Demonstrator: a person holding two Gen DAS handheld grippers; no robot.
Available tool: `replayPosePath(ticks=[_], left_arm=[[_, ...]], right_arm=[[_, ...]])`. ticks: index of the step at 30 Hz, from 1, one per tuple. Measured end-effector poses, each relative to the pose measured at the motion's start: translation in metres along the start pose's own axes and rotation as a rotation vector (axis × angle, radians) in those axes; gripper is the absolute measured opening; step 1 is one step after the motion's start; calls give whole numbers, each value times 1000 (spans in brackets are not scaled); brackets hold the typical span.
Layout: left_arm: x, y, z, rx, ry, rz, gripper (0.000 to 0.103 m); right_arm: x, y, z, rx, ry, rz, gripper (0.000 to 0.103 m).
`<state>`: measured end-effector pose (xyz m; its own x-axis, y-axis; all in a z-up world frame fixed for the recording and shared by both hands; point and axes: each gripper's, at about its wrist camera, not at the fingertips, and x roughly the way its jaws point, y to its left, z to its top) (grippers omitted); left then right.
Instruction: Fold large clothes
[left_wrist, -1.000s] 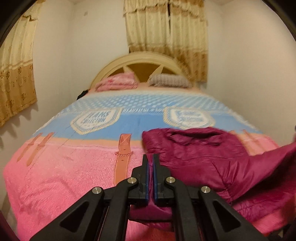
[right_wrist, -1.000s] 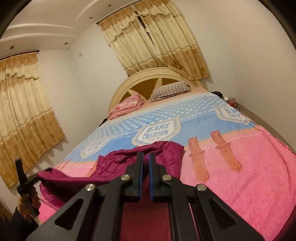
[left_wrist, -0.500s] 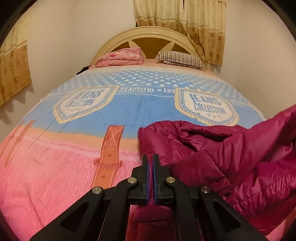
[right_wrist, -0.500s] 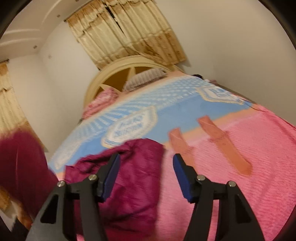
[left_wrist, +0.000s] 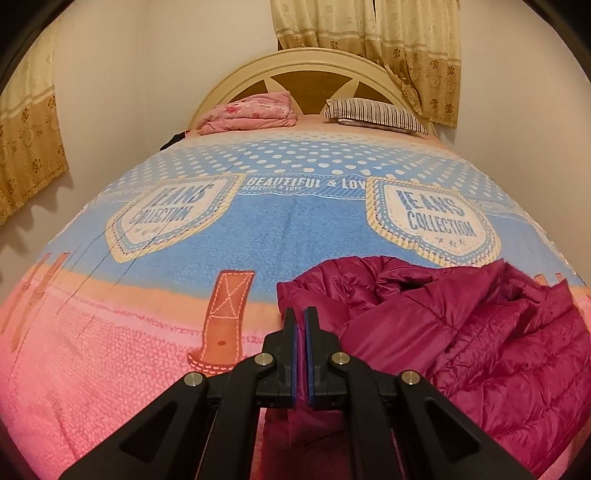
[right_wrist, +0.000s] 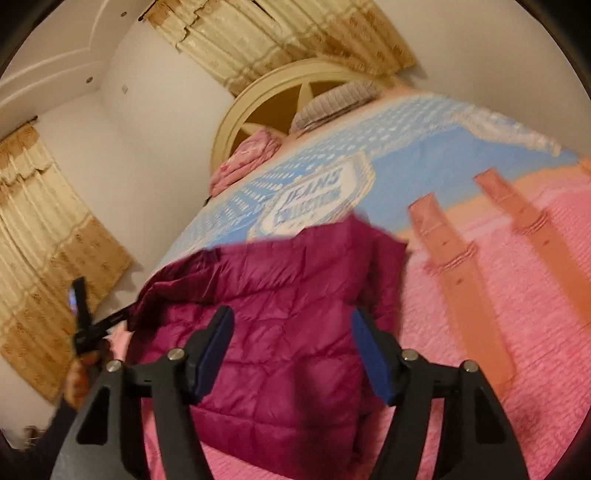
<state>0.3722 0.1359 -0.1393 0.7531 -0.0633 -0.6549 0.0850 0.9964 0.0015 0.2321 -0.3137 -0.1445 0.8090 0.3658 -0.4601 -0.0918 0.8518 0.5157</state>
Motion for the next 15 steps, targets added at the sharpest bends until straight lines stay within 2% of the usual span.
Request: replayPosePath(ticks=[3,5,12,14,15], left_arm=[[8,-1,1,2,10,4,3],[13,-3,1,2,14,5,3],[21,-5,-3,10,21,8,3],[22,-4,-4,9,24,5,3],[23,-4,-4,8,26,3,3]], right_arm=[[2,-4,1,21,21,-27,71],[11,-7,2,4,43,-93,71],[42,3,-6,-80,148,-148,70],[49,5,-8,-93,180,-163,58],[50,8,-9,-105,189,-170,42]])
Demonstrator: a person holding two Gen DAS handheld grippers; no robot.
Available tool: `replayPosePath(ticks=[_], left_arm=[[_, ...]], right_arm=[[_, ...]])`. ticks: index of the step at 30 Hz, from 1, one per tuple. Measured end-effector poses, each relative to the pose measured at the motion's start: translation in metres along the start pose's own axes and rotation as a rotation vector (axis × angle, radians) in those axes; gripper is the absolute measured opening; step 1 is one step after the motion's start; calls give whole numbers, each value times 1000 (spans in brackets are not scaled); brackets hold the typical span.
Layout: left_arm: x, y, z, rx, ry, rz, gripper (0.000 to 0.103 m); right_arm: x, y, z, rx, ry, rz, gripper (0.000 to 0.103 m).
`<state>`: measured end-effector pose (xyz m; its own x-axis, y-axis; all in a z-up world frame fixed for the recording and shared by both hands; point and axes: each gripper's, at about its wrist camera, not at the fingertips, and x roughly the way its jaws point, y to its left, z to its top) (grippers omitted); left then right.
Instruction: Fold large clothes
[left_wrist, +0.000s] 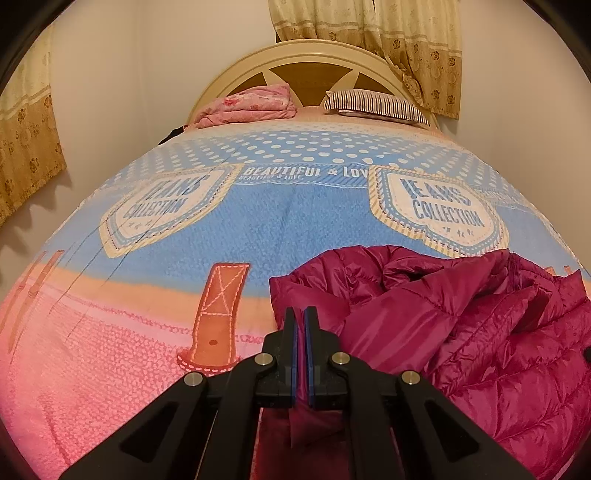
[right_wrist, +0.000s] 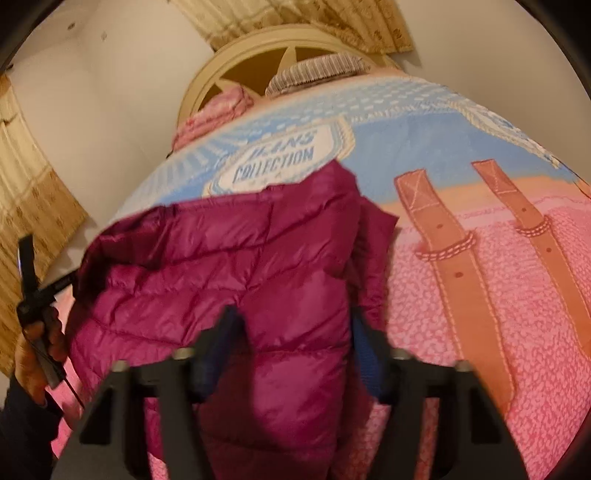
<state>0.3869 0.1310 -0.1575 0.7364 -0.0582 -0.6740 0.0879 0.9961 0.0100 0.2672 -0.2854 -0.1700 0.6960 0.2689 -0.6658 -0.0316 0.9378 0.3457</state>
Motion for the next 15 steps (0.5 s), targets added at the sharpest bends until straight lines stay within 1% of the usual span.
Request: replayPosePath(ticks=[1,3,4,11,15], left_arm=[[1,0,0,0,2,-1,3],[1,1,2,-1,3,-3,3],[0,2,4,-3,-2,-6,3],[-3,3,32,-10,-51,-11,3],[20,-5,44,-6,-39,-3,3]], right_arm=[[0,3,0,-16,-1,-19,27],[1,8,2,-43,-7,-37,15],[0,10,3,-53,-18,-47,13],[-12,28,27,-108,-118,-113,10],[0,35,41,-137,-132,-188,10]])
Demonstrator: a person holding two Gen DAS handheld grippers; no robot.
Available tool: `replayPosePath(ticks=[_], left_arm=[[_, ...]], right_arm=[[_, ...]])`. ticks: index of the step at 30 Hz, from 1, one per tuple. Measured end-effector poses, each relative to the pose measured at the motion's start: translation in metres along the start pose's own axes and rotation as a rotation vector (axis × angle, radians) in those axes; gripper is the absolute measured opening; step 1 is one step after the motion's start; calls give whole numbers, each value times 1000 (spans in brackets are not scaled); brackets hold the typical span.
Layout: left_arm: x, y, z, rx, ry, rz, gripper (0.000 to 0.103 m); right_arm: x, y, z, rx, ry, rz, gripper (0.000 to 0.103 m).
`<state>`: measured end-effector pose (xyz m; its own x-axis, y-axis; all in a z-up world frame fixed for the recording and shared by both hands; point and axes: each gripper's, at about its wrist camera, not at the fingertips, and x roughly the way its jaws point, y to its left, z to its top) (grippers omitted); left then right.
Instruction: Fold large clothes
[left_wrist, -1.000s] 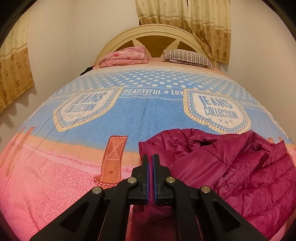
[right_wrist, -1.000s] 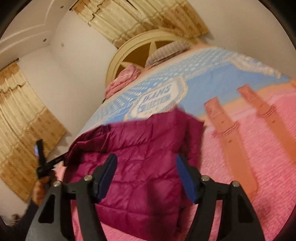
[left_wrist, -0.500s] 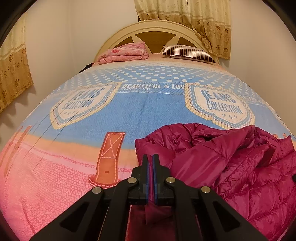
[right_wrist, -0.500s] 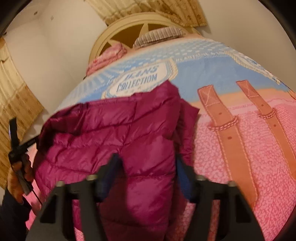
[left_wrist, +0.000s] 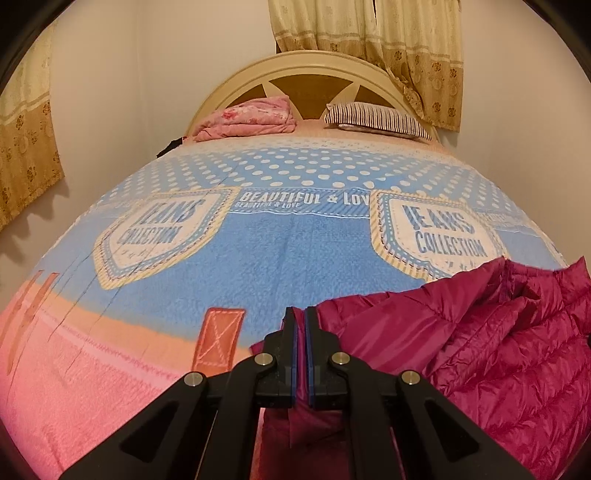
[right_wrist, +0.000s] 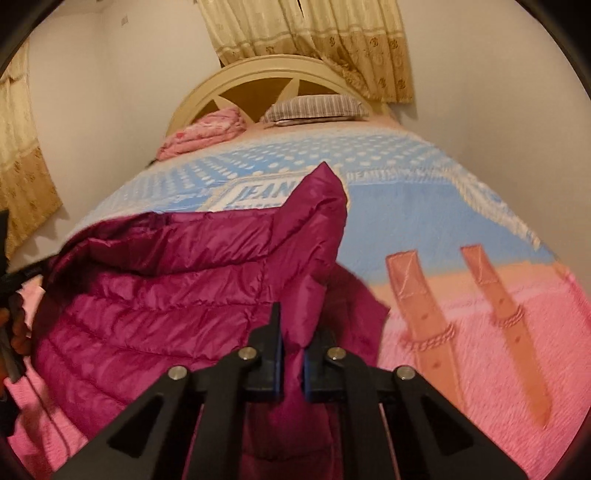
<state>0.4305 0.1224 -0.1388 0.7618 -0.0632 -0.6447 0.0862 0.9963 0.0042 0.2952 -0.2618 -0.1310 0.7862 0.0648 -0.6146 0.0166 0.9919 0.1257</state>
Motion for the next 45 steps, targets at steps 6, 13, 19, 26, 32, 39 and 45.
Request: replayPosePath(ticks=[6,13,19,26,32,39,45], left_arm=[[45,-2,-6,-48,104,12,5],[18,18,7,-86,11,123,55],[-57,21,17,-120,-217,177,88],[-58,-27,3,-28,-206,140,90],[0,-49,-15,9,-76,212,91],[38,-50,-36,-20,16,229,91],[57,-50,-47,-35,52,244,91]], right_arm=[[45,-13,-19,38,92,-50,10],[54,-17,-23,22,104,-65,10],[47,-20,-19,53,90,-51,35],[-5,-8,7,74,-64,-225,70],[10,46,21,-10,-58,-124,70],[83,53,2,-29,42,-130,70],[88,48,0,-38,32,-124,70]])
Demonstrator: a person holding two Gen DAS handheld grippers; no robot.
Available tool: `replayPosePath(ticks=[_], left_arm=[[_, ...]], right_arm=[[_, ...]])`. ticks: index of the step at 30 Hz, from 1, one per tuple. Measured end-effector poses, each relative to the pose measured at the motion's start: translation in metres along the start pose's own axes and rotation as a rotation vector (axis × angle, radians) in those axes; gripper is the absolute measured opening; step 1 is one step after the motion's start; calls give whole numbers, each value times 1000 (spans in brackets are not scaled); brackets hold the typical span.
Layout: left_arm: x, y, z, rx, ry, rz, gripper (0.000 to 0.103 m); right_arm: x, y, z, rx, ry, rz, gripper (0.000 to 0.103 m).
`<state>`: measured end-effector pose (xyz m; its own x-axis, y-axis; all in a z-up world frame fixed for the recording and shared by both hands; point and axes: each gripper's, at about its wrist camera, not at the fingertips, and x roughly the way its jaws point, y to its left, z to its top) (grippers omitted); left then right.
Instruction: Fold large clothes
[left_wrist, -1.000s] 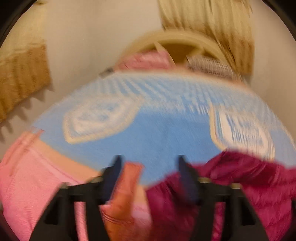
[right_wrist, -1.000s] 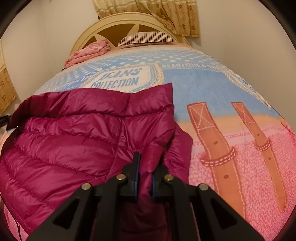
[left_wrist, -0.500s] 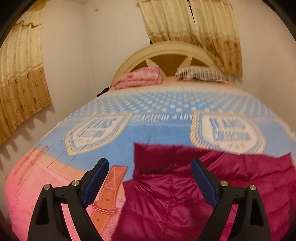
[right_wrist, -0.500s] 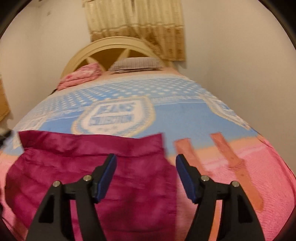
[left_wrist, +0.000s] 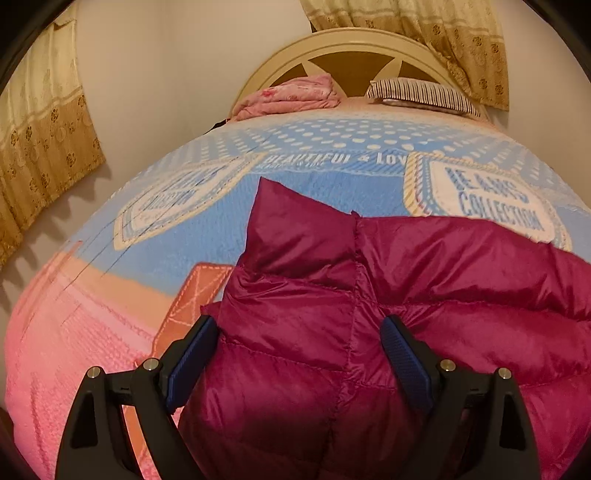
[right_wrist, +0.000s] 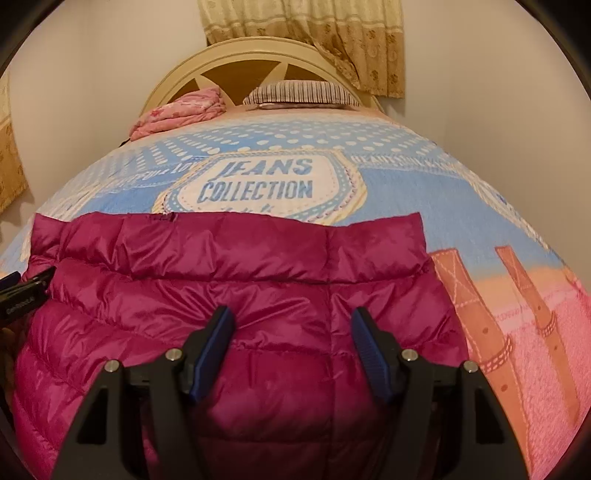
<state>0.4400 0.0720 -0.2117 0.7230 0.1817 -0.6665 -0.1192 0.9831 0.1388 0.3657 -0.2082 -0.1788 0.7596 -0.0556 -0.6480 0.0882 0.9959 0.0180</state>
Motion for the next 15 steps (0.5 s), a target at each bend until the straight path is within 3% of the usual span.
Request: replayPosePath(ticks=[7,15], left_arm=[[19,7,-6,-53,77,-4,100],[24,4,-8,-46,106,-6,102]], right_arm=[[6,6,-4,-16,-2,-2,73],[16,10,-4,-35,41,-44,77]])
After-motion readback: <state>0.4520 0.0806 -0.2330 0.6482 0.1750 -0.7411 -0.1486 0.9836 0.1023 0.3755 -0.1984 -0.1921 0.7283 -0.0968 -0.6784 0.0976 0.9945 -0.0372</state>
